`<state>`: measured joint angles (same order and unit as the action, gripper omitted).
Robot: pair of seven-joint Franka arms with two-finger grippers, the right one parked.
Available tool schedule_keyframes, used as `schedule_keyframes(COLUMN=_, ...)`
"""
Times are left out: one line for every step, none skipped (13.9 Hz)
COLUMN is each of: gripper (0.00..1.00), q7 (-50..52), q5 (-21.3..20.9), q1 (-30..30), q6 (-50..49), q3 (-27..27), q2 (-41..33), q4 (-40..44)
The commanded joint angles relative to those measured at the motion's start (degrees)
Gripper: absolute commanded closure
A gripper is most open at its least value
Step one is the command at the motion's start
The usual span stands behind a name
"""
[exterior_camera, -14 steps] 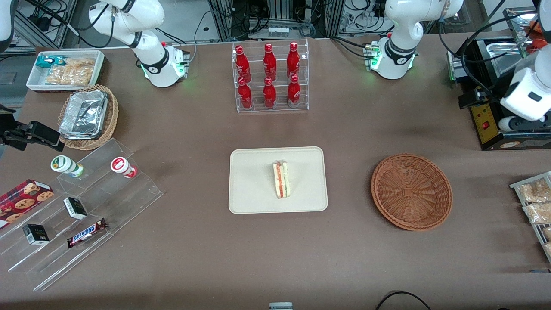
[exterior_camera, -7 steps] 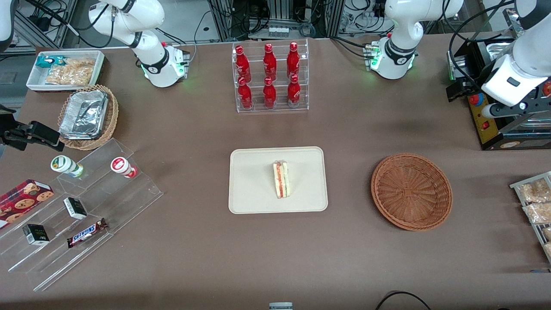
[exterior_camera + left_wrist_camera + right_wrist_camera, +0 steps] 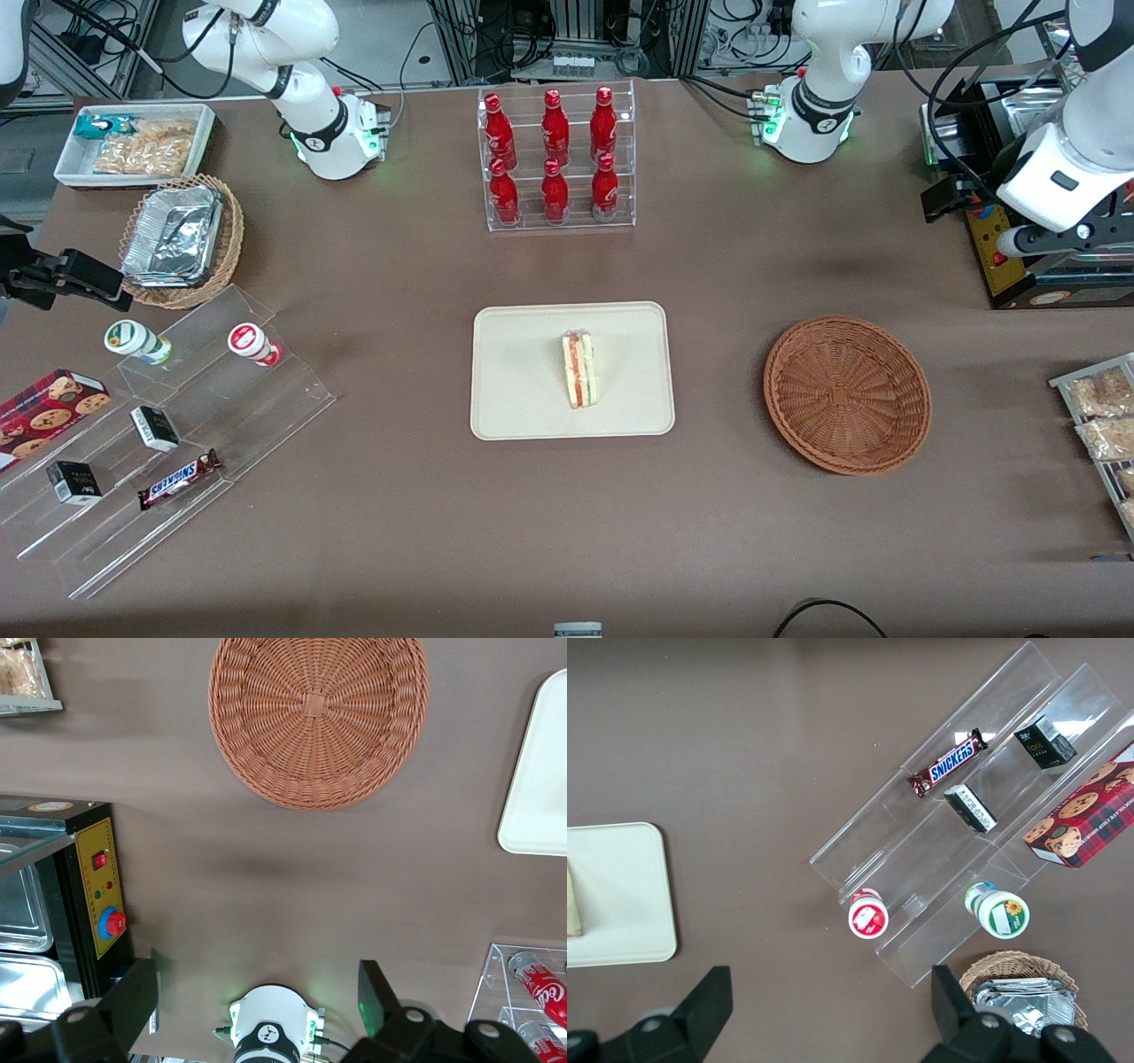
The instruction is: Place sandwich from basket to tray
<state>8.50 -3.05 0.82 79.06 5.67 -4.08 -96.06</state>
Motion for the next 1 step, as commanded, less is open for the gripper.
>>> schedule_keyframes(gripper=0.00, q7=-0.50, q5=0.41, q1=-0.21, q6=-0.84, q3=-0.30, q2=1.18, q4=1.58)
